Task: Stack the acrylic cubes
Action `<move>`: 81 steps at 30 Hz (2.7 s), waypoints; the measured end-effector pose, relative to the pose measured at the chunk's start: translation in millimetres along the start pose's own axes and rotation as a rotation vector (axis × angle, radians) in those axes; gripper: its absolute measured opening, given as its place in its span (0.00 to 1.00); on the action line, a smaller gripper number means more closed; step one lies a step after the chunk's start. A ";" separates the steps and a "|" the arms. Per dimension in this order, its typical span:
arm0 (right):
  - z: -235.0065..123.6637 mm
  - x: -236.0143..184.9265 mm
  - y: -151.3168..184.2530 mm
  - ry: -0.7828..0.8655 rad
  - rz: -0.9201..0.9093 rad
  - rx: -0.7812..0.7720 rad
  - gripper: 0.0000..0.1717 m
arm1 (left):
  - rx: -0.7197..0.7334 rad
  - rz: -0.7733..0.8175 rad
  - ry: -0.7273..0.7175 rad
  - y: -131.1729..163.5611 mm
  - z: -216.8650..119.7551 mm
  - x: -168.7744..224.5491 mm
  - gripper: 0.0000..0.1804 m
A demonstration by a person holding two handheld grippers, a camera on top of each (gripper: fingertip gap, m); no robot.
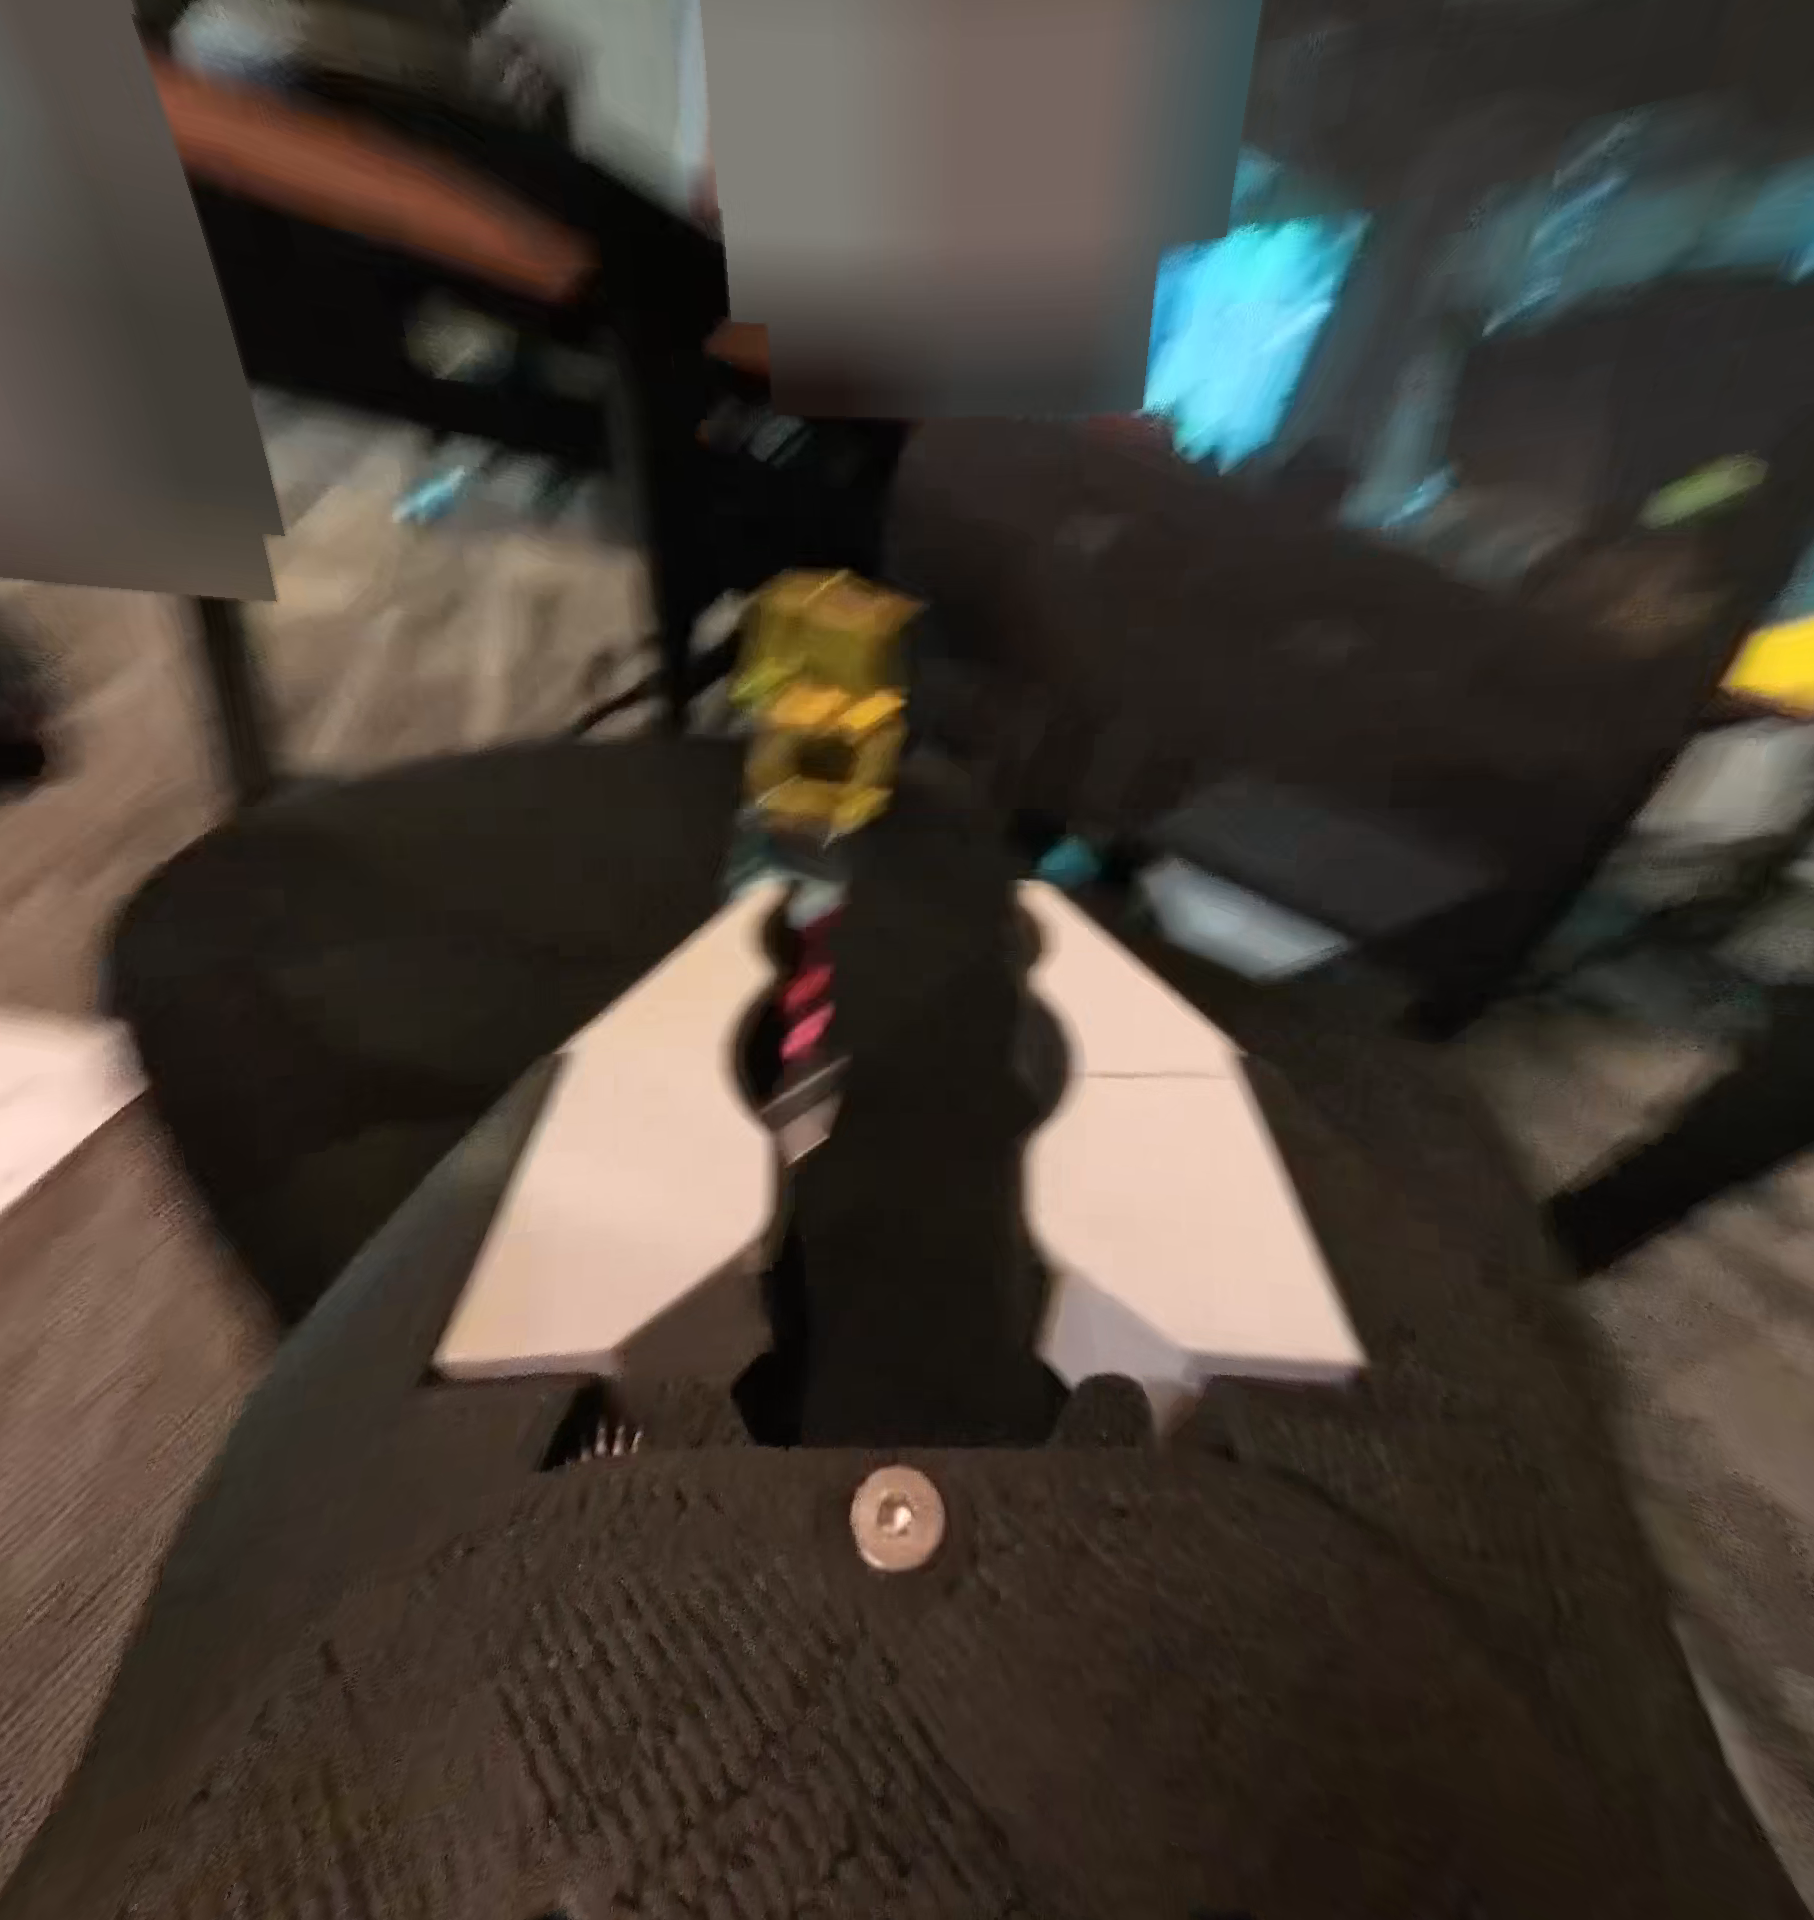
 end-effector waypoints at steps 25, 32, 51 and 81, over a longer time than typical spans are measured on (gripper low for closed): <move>36.0 -1.9 27.9 -0.083 -0.132 -0.209 0.00 | -0.125 -0.031 0.478 -21.9 90.9 50.9 0.50; 51.8 10.2 -62.5 -0.111 -0.274 -0.006 0.00 | -0.034 0.251 0.354 -76.5 88.2 54.6 0.48; -233.5 -203.7 -50.5 -0.022 0.014 0.138 0.00 | -0.032 -0.020 -0.161 -204.1 -330.8 215.2 0.47; -143.6 -193.8 52.6 0.113 0.000 0.066 0.31 | -0.222 -0.311 -0.216 -33.8 -254.5 157.6 0.46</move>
Point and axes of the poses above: each gripper's, where its closed fingertips meet, z out along the fingers, y out of its underside, x = y × z across the jaws, the point moved 6 cm from there along -z, back along the fingers, and after that the axes turned 7 degrees about y, right-handed, at the moved point
